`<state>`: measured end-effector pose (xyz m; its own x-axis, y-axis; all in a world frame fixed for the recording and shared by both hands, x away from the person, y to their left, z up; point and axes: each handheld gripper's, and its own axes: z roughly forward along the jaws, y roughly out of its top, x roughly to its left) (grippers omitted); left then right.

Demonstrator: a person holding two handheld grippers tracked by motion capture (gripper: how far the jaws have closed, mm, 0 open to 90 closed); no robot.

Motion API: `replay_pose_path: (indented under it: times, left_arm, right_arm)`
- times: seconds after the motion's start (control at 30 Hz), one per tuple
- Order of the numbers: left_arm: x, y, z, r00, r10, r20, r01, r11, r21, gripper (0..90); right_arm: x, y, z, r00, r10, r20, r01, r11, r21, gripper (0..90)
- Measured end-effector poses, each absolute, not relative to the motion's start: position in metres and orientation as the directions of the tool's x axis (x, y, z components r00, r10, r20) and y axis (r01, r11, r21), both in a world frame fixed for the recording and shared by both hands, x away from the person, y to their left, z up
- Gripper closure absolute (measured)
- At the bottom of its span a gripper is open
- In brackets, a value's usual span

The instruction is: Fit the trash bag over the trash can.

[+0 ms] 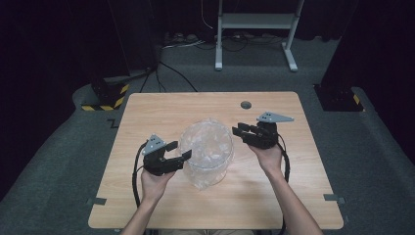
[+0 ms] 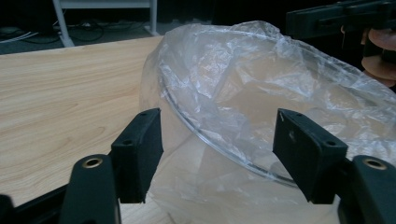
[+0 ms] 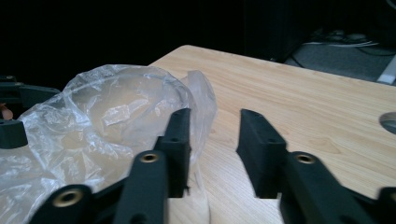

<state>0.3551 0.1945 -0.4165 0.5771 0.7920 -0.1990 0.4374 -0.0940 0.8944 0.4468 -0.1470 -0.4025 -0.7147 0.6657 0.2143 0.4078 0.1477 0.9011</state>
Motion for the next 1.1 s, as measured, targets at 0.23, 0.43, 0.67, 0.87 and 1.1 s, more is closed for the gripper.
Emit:
replay_pose_path:
  times: [0.23, 0.43, 0.67, 0.87, 1.1]
  left_arm:
    - [0.345, 0.205, -0.420, 0.580, 0.786, -0.217, 0.412, -0.053, 0.910, 25.5]
    - [0.340, 0.216, -0.420, 0.573, 0.786, -0.230, 0.406, -0.028, 0.914, 24.1]
    - [0.333, 0.223, -0.420, 0.576, 0.783, -0.234, 0.392, -0.014, 0.920, 23.4]
    - [0.332, 0.231, -0.423, 0.550, 0.800, -0.240, 0.400, 0.000, 0.916, 23.0]
    - [0.327, 0.241, -0.426, 0.518, 0.827, -0.219, 0.400, -0.008, 0.917, 23.4]
  right_arm:
    - [0.427, -0.158, -0.406, -0.695, 0.699, 0.168, 0.376, 0.155, 0.914, 52.7]
    - [0.413, -0.170, -0.415, -0.662, 0.737, 0.138, 0.366, 0.157, 0.917, 48.0]
    - [0.401, -0.192, -0.431, -0.624, 0.767, 0.149, 0.387, 0.138, 0.911, 46.2]
    - [0.394, -0.209, -0.444, -0.587, 0.792, 0.168, 0.413, 0.114, 0.904, 44.9]
    - [0.385, -0.217, -0.455, -0.567, 0.807, 0.166, 0.418, 0.108, 0.902, 44.5]
